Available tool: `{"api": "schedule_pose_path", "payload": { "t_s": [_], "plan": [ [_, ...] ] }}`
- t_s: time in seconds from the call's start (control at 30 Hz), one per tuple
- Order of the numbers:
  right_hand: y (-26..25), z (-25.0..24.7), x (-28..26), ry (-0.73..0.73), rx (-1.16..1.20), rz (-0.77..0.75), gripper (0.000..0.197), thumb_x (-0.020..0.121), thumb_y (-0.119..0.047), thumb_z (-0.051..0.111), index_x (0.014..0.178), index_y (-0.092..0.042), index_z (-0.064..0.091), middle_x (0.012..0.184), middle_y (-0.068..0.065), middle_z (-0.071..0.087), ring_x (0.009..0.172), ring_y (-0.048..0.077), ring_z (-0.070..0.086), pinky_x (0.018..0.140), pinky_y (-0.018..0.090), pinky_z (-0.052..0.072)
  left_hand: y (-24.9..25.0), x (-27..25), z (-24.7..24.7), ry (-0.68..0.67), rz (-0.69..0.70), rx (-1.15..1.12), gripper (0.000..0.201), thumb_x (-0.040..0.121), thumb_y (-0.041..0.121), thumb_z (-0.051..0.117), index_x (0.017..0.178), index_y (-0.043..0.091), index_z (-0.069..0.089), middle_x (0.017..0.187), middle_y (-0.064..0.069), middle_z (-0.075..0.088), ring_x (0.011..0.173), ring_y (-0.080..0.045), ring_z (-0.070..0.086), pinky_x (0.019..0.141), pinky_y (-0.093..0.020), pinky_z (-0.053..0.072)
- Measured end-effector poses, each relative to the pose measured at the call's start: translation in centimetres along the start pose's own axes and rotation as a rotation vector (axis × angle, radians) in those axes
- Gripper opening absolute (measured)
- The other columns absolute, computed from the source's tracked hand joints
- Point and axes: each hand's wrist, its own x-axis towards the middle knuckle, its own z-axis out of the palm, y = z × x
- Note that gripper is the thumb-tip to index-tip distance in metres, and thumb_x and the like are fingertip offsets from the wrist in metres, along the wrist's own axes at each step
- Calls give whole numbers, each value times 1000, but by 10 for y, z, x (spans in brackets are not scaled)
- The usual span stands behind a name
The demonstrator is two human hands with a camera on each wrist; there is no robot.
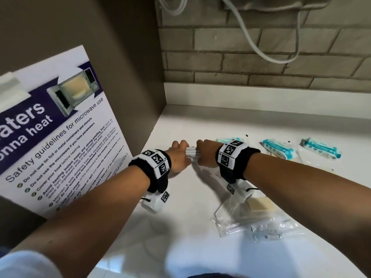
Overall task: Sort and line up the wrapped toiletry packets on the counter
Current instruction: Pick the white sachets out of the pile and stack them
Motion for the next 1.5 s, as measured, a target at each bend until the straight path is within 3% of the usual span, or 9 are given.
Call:
{"api": "schedule_pose_path", "payload": {
  "t_s": [0.13,0.37,0.67,0.8,0.97,1.07,1.17,1.37,1.5],
  "plan": [
    [-2,5,1,-11,26,-1,53,88,-35,58,130,-5,43,125,12,47,112,35,57,91,43,45,2,3,5,10,10,-51,48,92,28,51,134,15,31,127,-9,33,100,-26,49,86,-35,38],
    [4,3,3,-15,78,-19,35,93,-26,50,121,-4,51,121,16,49,103,36,60,78,36,42,-13,9,-1,19,15,-117,39,99,16,33,136,11,43,132,-11,30,117,-30,49,109,-37,32],
    [24,-5,0,84,222,-38,35,83,-22,68,116,-9,64,112,11,66,102,28,61,78,27,43,-31,12,2,79,111,-320,42,97,3,37,137,7,49,113,-4,35,85,-25,55,85,-40,52],
    [25,-6,-2,88,255,-10,31,82,-20,69,112,-10,67,105,10,69,98,27,63,78,31,48,-37,11,2,138,182,-210,40,97,5,41,132,13,57,108,-1,40,99,-18,51,85,-17,36],
    [25,-9,2,81,336,54,33,80,-20,73,111,-10,65,106,8,68,97,25,61,75,29,46,-37,17,0,196,160,-219,38,99,11,43,135,14,54,118,-6,47,113,-22,52,91,-16,33],
    [27,-16,6,75,449,123,39,78,-22,77,111,-12,59,98,4,64,87,20,55,73,27,41,-35,20,-9,231,124,-289,39,98,13,47,137,12,49,127,-13,54,111,-25,56,93,-22,38],
    [30,-23,16,28,529,154,15,78,-17,75,84,-12,62,72,2,61,64,16,54,59,24,42,-36,30,-20,221,53,-423,45,96,12,52,140,12,42,118,-10,59,90,-20,56,78,-20,38],
    [27,-31,46,5,778,276,20,84,-5,69,75,-11,53,53,2,62,31,5,55,34,10,39,-44,67,-39,222,-95,-525,53,92,12,59,141,11,37,113,-16,61,94,-25,60,93,-30,46],
    [27,-35,69,-41,792,280,23,86,-16,69,66,-13,59,62,4,63,54,15,59,57,21,50,-56,93,-43,248,-173,-543,55,87,16,66,137,13,43,121,-12,62,116,-26,59,105,-36,43]
  ]
}}
